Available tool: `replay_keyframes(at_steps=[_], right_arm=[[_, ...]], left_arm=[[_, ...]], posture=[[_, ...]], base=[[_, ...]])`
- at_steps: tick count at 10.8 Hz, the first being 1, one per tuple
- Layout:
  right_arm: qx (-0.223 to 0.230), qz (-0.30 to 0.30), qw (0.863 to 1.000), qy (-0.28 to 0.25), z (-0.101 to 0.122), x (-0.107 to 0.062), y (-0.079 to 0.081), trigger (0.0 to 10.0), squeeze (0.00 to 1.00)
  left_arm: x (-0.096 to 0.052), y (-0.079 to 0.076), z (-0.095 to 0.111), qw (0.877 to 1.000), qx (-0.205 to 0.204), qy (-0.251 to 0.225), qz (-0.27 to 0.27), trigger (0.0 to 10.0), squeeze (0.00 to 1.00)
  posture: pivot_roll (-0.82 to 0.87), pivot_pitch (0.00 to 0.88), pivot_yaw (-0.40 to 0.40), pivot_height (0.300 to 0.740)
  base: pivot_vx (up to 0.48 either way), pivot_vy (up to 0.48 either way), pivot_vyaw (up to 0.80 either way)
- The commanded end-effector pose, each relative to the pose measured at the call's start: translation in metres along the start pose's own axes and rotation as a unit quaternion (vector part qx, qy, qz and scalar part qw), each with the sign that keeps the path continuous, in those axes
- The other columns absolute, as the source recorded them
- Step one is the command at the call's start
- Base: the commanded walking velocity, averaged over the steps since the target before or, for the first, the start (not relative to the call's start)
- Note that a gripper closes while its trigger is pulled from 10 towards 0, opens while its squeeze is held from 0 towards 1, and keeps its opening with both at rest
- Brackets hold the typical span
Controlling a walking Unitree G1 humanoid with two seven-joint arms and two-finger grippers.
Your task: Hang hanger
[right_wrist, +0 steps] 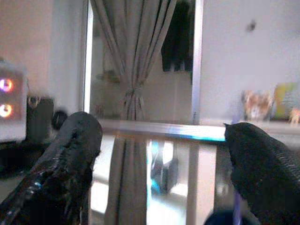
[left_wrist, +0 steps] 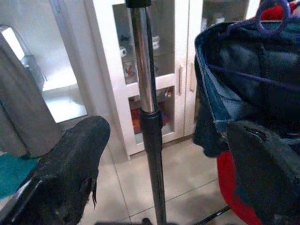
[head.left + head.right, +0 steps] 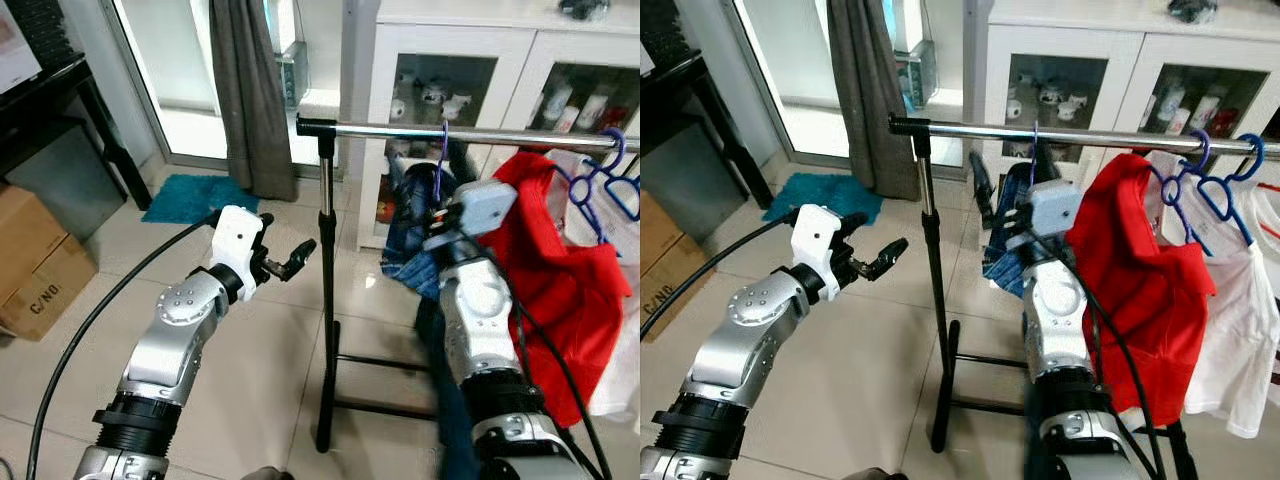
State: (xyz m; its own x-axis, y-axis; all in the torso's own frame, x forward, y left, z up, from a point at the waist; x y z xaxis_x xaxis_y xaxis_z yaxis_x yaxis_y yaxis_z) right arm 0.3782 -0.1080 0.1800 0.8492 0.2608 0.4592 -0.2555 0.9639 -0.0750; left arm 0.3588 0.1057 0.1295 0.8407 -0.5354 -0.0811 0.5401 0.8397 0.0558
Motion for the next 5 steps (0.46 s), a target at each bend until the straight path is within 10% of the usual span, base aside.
replay_keyframes(at_steps=[1,2,4,5], right_arm=[[0.0,0.016,1.0,-0.007,0.001,0.004,0.007,10.0,0.0],[0.016,0.021,1.0,-0.009,0.0,0.005,0.01,0.0,0.0],[-0.002,0.017,0.999,-0.033,0.011,0.008,0.008,0.0,0.0],[-0.011,0.021,0.998,-0.053,0.024,0.007,0.005,5.4,0.0]], left_arm=[[-0.002,0.005,0.002,1.0,0.005,-0.004,0.012,10.0,0.0],[-0.003,0.006,-0.001,1.0,0.009,-0.001,0.013,10.0,0.0],[-0.002,0.005,-0.001,1.0,0.009,-0.003,0.015,10.0,0.0],[-0.003,0.004,-0.001,1.0,0.006,-0.005,0.016,10.0,0.0]], posture=[[-0.08,0.0,0.05,0.74],[-0.08,0.0,0.042,0.74],[-0.09,0.0,0.034,0.74],[-0.09,0.0,0.025,0.74]], base=[[0.0,0.0,0.0],[0.0,0.0,0.0],[0.0,0.0,0.0],[0.0,0.0,0.0]])
Point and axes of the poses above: a point about 5 cm out from each wrist's last joint towards the gripper, its own x axis pointing out of the wrist towards the gripper, its own z axis along the axis of the wrist's last joint, y = z × x, the point moved 6 cm from there along x, pointing out of the wrist towards the gripper, and after that the axes turned 2 degrees about -x, right-handed, at the moved point
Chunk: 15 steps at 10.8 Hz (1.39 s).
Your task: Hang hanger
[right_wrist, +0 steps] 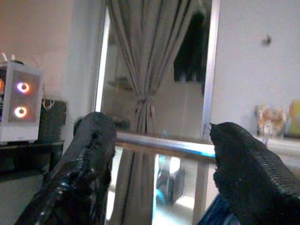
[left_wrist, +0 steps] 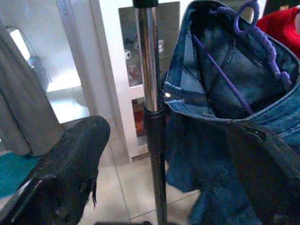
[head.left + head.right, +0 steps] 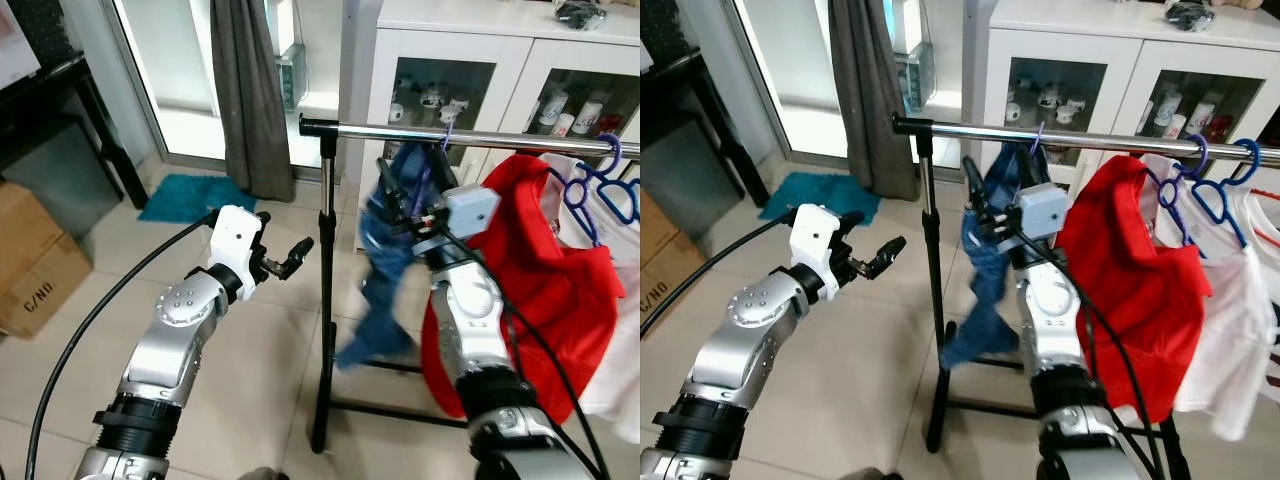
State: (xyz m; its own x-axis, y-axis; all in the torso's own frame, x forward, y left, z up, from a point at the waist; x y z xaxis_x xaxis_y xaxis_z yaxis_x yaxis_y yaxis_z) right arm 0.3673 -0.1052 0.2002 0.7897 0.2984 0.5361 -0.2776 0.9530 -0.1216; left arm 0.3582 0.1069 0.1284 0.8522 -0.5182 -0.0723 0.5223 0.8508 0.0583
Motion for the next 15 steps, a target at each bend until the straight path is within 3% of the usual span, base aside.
replay_keyframes(at_steps=[1,3,4,14,15], right_arm=[[0.001,0.003,1.0,-0.014,0.016,0.0,-0.003,10.0,0.0],[0.009,-0.004,0.999,0.034,0.015,-0.02,-0.007,10.0,0.0],[0.049,-0.015,0.997,0.055,0.013,-0.03,-0.008,10.0,0.0],[0.049,-0.015,0.997,0.055,0.013,-0.03,-0.008,10.0,0.0],[0.079,-0.043,0.984,0.155,-0.01,-0.044,-0.009,10.0,0.0]], left_arm=[[-0.004,0.004,0.002,1.0,-0.007,-0.007,0.013,10.0,0.0],[-0.008,0.002,0.005,0.999,-0.024,-0.017,0.025,10.0,0.0],[-0.009,-0.001,0.005,0.999,-0.031,-0.017,0.025,10.0,0.0],[-0.009,-0.001,0.005,0.999,-0.031,-0.017,0.025,10.0,0.0],[-0.008,0.003,0.006,0.999,-0.028,-0.017,0.042,10.0,0.0]], posture=[[-0.09,0.0,0.013,0.74],[-0.09,0.0,-0.003,0.74],[-0.09,0.0,-0.006,0.74],[-0.09,0.0,-0.006,0.74],[-0.13,0.0,0.033,0.74]], base=[[0.0,0.0,0.0],[0.0,0.0,0.0],[0.0,0.0,0.0],[0.0,0.0,0.0],[0.0,0.0,0.0]])
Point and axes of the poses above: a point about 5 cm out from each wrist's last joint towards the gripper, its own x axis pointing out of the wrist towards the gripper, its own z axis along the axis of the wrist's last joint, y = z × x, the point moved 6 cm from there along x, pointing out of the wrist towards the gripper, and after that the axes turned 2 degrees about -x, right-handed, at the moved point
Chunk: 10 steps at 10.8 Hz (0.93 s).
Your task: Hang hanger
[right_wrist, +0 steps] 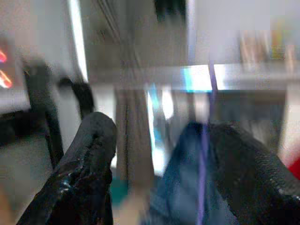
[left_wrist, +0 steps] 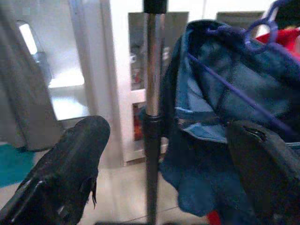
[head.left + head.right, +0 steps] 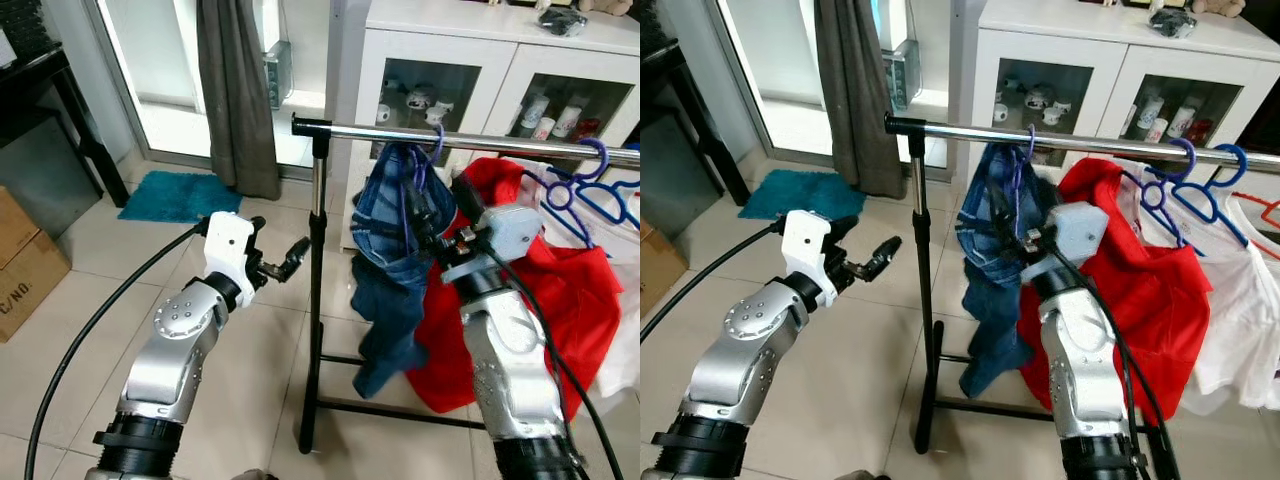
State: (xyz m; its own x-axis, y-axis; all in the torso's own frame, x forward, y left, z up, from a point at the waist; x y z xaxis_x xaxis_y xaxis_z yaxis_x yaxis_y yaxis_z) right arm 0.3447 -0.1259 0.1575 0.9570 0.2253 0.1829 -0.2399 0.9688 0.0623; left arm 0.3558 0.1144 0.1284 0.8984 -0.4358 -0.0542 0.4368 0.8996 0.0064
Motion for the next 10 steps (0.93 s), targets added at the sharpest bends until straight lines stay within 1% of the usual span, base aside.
replay_keyframes(at_steps=[1,3,4,6,9,10], right_arm=[[-0.008,-0.022,0.998,0.06,-0.0229,-0.0063,-0.007,10.0,0.0],[-0.027,-0.014,0.997,0.067,-0.0256,-0.0081,-0.0069,10.0,0.0],[-0.024,-0.016,0.997,0.075,-0.0247,-0.0066,-0.0057,10.0,0.0],[-0.025,-0.013,0.996,0.086,-0.0258,-0.003,-0.002,10.0,0.0],[-0.032,-0.015,0.995,0.097,-0.0283,-0.0053,-0.0051,10.0,0.0],[-0.016,-0.032,0.994,0.099,-0.0287,-0.0101,-0.0117,10.0,0.0]], left_arm=[[0.0037,0.0064,0.0061,1.0,0.008,-0.009,0.014,10.0,0.0],[0.0037,0.0069,0.0065,1.0,-0.001,-0.009,0.016,10.0,0.0],[0.0033,0.0048,0.0058,1.0,0.002,-0.007,0.015,10.0,0.0],[0.0004,0.0032,0.0048,1.0,-0.001,-0.007,0.015,10.0,0.0],[-0.0004,0.0059,0.0019,1.0,-0.003,-0.005,0.023,10.0,0.0],[0.002,0.0039,0.001,1.0,-0.006,-0.005,0.019,10.0,0.0]], posture=[[-0.14,0.0,0.04,0.74],[-0.12,0.0,0.046,0.74],[-0.11,0.0,0.041,0.74],[-0.09,0.0,0.035,0.74],[-0.1,0.0,0.025,0.74],[-0.13,0.0,0.035,0.74]], base=[[0.0,0.0,0.0],[0.0,0.0,0.0],[0.0,0.0,0.47],[0.0,-0.264,0.8],[0.0,-0.28,0.8],[0.0,-0.281,0.0]])
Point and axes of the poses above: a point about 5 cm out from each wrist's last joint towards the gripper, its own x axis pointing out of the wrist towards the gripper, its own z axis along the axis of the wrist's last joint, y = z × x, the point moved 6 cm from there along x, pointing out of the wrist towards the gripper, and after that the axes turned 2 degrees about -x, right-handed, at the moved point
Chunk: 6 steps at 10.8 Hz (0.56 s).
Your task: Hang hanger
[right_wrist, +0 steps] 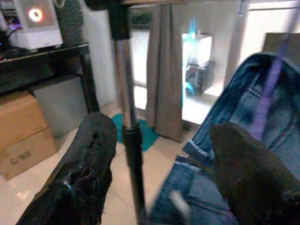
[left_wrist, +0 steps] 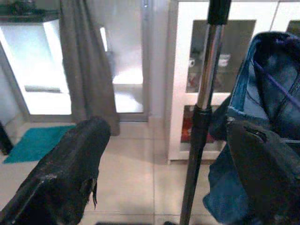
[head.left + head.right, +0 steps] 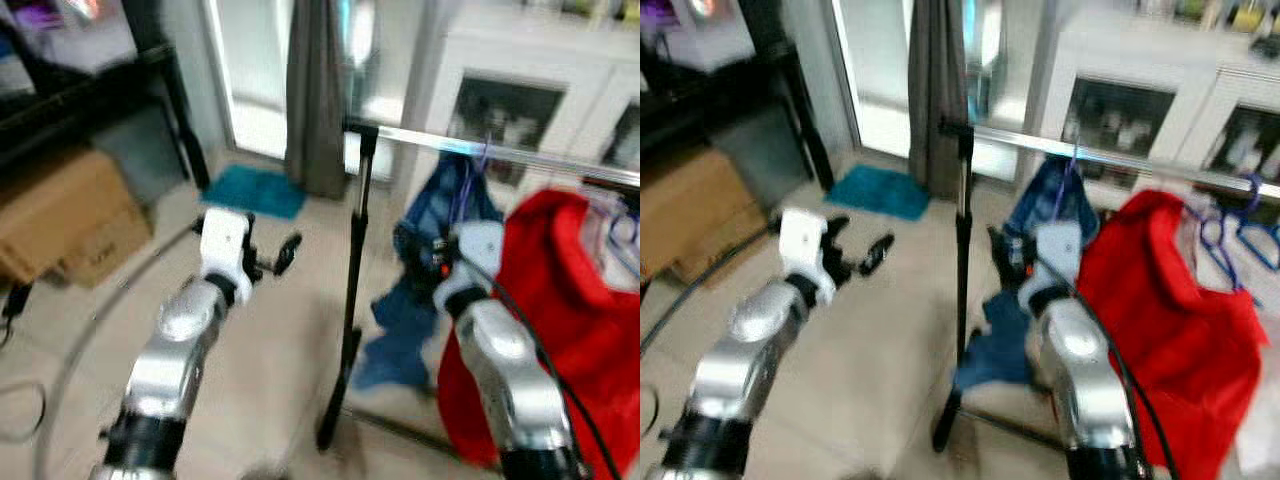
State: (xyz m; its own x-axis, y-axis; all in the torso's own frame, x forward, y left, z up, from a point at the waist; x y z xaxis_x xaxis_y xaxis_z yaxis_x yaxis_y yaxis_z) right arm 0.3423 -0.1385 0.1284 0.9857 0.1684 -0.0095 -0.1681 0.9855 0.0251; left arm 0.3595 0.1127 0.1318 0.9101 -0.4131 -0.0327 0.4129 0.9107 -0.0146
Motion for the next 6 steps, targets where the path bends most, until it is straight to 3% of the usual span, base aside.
replay_keyframes(at_steps=[1,4,6], right_arm=[[0.002,-0.014,1.0,0.016,-0.007,-0.008,-0.006,10.0,0.0],[-0.009,-0.03,0.999,0.03,-0.015,-0.019,-0.011,10.0,0.0],[0.002,-0.029,0.998,0.048,-0.021,-0.018,-0.011,10.0,0.0]], left_arm=[[0.0,-0.003,-0.007,1.0,-0.015,0.013,-0.006,10.0,0.0],[-0.011,0.001,-0.035,0.998,0.001,0.06,0.002,10.0,0.0],[-0.016,0.003,-0.035,0.998,-0.008,0.054,0.013,10.0,0.0]], posture=[[-0.13,0.0,0.039,0.74],[-0.13,0.0,0.028,0.74],[-0.12,0.0,0.026,0.74]], base=[[0.0,0.0,0.0],[0.0,0.0,0.0],[0.0,0.0,0.0]])
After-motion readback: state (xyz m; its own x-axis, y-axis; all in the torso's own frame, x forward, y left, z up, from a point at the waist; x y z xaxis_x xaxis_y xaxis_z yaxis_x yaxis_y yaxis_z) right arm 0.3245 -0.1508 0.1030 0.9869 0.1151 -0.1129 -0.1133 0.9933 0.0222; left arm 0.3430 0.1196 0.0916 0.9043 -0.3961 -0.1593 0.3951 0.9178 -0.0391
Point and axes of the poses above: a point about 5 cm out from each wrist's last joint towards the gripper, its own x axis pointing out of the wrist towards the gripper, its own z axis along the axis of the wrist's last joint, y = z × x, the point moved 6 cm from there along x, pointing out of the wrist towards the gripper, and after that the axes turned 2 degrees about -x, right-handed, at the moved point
